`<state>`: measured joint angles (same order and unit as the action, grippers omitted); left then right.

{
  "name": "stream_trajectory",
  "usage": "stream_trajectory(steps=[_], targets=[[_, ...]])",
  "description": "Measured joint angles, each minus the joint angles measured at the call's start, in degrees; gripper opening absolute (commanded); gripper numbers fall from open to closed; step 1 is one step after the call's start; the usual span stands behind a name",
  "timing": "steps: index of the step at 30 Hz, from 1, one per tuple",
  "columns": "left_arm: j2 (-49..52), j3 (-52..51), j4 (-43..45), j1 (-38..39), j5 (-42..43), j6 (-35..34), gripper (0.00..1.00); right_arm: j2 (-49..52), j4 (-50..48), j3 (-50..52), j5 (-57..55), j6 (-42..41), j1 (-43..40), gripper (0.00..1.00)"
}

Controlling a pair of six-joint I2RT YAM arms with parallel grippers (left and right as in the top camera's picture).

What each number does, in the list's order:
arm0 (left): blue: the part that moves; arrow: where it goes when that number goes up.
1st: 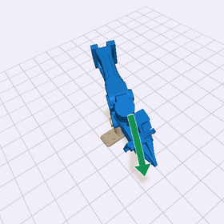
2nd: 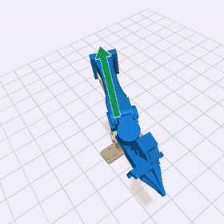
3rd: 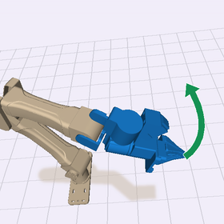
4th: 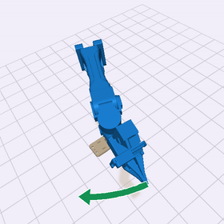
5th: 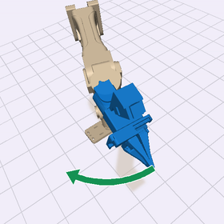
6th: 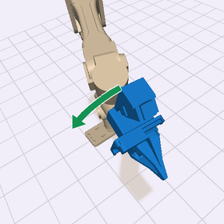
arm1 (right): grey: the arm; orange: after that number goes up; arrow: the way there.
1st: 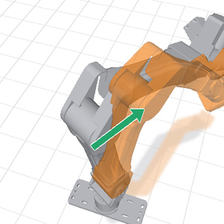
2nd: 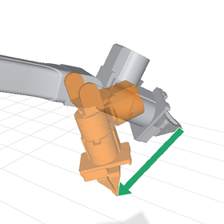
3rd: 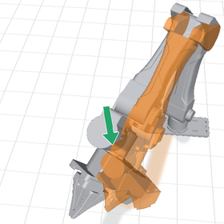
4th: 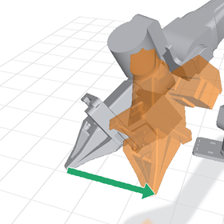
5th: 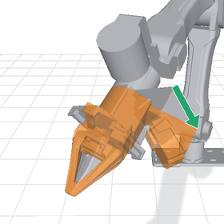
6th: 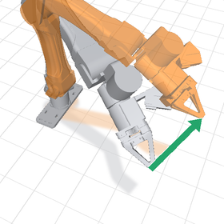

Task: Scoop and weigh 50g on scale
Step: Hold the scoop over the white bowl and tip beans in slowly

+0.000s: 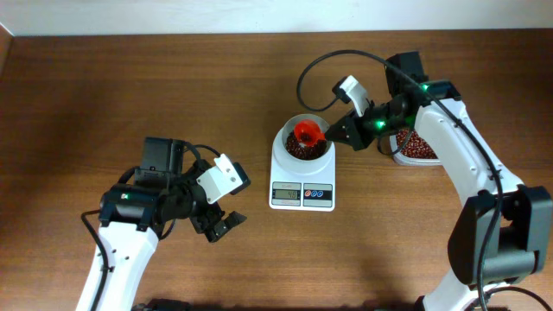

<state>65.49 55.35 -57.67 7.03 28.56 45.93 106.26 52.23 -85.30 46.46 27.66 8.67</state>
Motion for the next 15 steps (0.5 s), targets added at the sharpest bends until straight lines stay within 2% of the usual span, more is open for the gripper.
stream_trajectory(steps=[2,6,9,15], targets=[[0.0,0.0,0.0,0.0,0.0,0.0,0.99,0.0,0.9,-0.1,-6.5,1.5,0.6,0.04],[0.0,0.0,0.0,0.0,0.0,0.0,0.99,-1.3,0.5,-1.0,-11.0,3.0,1.6,0.04],[0.0,0.0,0.0,0.0,0.0,0.0,0.99,-2.2,0.1,-1.5,-9.2,3.0,1.6,0.04],[0.0,0.0,0.0,0.0,0.0,0.0,0.99,-3.3,0.9,-1.9,-13.5,3.3,4.2,0.04]])
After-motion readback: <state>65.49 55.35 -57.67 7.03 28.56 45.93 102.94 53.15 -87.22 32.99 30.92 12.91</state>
